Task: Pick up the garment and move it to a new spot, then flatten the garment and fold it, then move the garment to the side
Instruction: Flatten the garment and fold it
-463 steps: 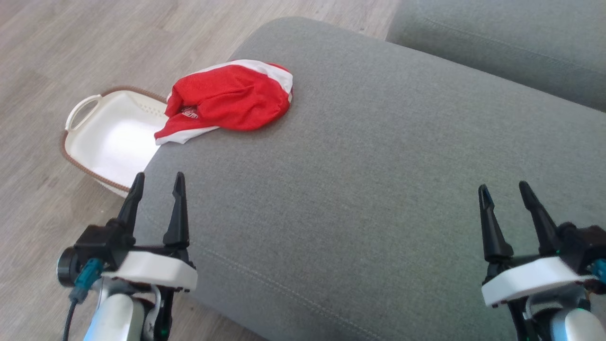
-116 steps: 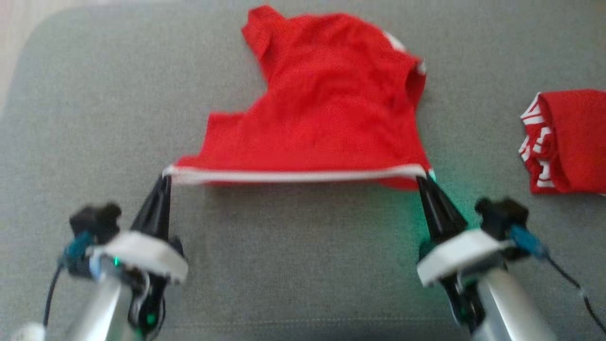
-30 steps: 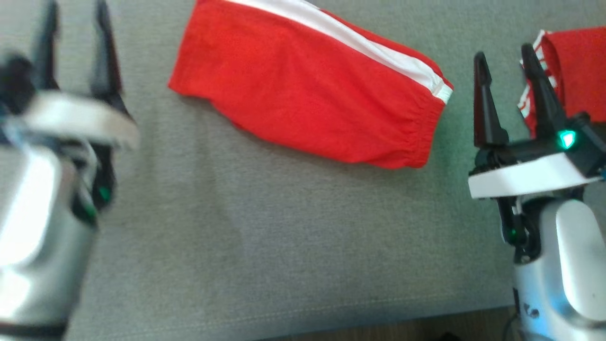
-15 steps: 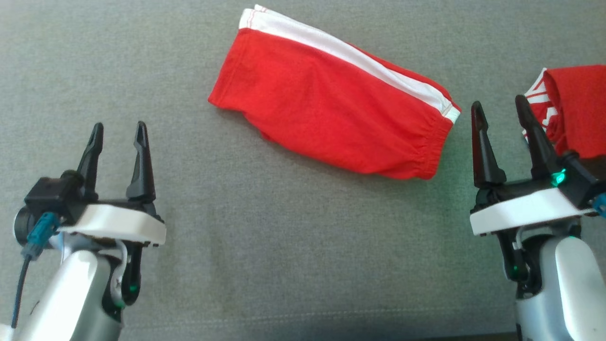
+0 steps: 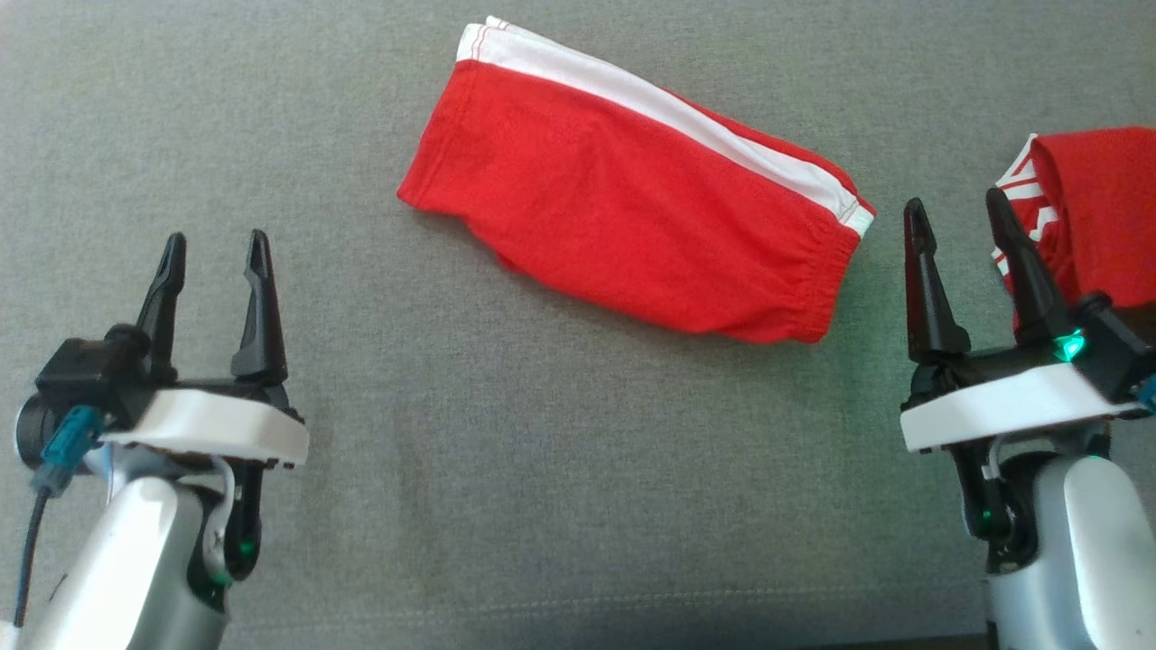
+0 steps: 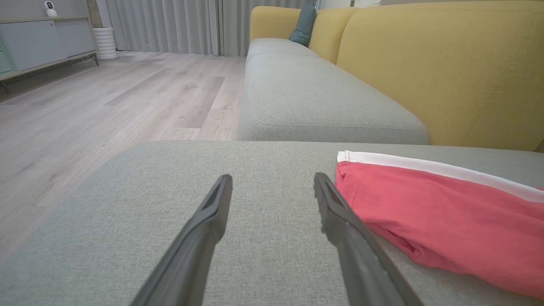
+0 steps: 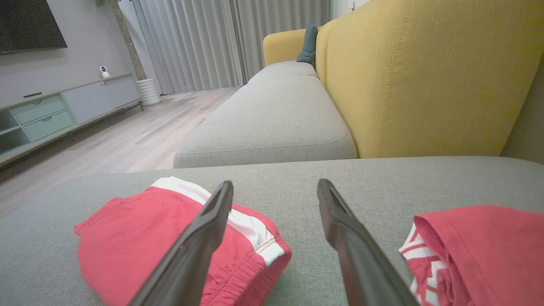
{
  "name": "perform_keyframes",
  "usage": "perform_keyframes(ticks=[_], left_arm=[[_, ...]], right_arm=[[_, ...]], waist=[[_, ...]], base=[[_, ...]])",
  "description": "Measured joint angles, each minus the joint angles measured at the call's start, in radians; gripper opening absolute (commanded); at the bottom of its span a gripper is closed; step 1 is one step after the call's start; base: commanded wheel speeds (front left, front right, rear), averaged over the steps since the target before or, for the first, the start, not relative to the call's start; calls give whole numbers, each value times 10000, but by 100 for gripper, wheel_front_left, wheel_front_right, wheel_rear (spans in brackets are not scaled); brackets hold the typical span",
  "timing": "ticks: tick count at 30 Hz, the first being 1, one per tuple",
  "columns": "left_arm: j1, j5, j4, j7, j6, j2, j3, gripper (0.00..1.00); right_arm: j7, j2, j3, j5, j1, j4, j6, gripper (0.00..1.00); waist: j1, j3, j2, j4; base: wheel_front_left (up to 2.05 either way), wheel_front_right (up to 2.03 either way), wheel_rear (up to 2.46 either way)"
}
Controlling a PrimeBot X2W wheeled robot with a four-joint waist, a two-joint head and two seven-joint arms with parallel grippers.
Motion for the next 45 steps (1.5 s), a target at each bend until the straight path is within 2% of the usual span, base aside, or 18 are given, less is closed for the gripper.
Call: perform_keyframes(ticks=[3, 6, 11, 12, 14, 18, 25, 34, 35, 37, 39, 40, 45], left_arm=[[0, 0, 0, 0, -54, -4, -4, 100], [-80, 42, 4, 77, -305, 8, -230, 100], [-1482, 54, 579, 1269, -1290, -6, -1016, 100], [-2359, -105, 1097, 2006, -1672, -44, -1252, 100], [-3099, -370, 1802, 2778, -2105, -148, -1406, 100], [-4023, -723, 3338, 4056, -2713, -270, -1741, 100], [-5206, -794, 5242, 4805, -3085, -347, -2117, 100], [-6080, -957, 6031, 5722, -3390, -562, -2679, 100], [-6169, -1018, 6130, 5733, -3394, -566, -2757, 94], [-6303, -1070, 6243, 5731, -3421, -566, -2834, 43], [-6443, -1070, 6404, 5716, -3436, -591, -2892, 9], [-6475, -1074, 6466, 5706, -3480, -612, -2917, 0], [-6578, -1174, 6847, 5384, -3521, -642, -3080, 0]], right_arm=[[-2, 0, -25, 6, 0, 6, 0, 100], [-2, 0, -35, 8, -1, 0, 0, 100], [-4, 2, 29, 98, -43, -27, 0, 100], [-17, 4, 121, 109, -61, -23, 0, 100], [-25, 4, 174, 203, -94, -8, 0, 100], [-104, 4, 178, 305, -104, 73, 0, 100], [-196, 6, 163, 447, -99, 221, 0, 100], [-196, 6, 270, 650, -103, 263, 0, 100], [-196, 6, 297, 686, -105, 267, 0, 100], [-196, 6, 359, 713, -128, 270, 0, 100], [-196, 6, 399, 725, -176, 274, 0, 100], [-196, 6, 399, 748, -216, 286, 0, 100], [-201, 6, 395, 826, -234, 339, 0, 100]], waist=[[0, 18, 0, 0], [0, 105, 0, 6], [0, 440, 0, -59], [0, 587, 0, -163], [0, 708, 0, -317], [1, 924, 0, -645], [1, 1127, 0, -968], [1, 1192, 0, -978], [1, 1209, 0, -991], [0, 1243, 0, -1025], [1, 1270, 0, -1072], [1, 1279, 0, -1093], [1, 1234, 0, -1156]], base=[[0, 0, 0], [0, 0, 0], [0, 0, 0], [0, 0, 0], [0, 0, 0], [0, 0, 0], [0, 0, 0], [0, 0, 0], [0, 0, 0], [0, 0, 0], [0, 0, 0], [0, 0, 0], [0, 0, 0]])
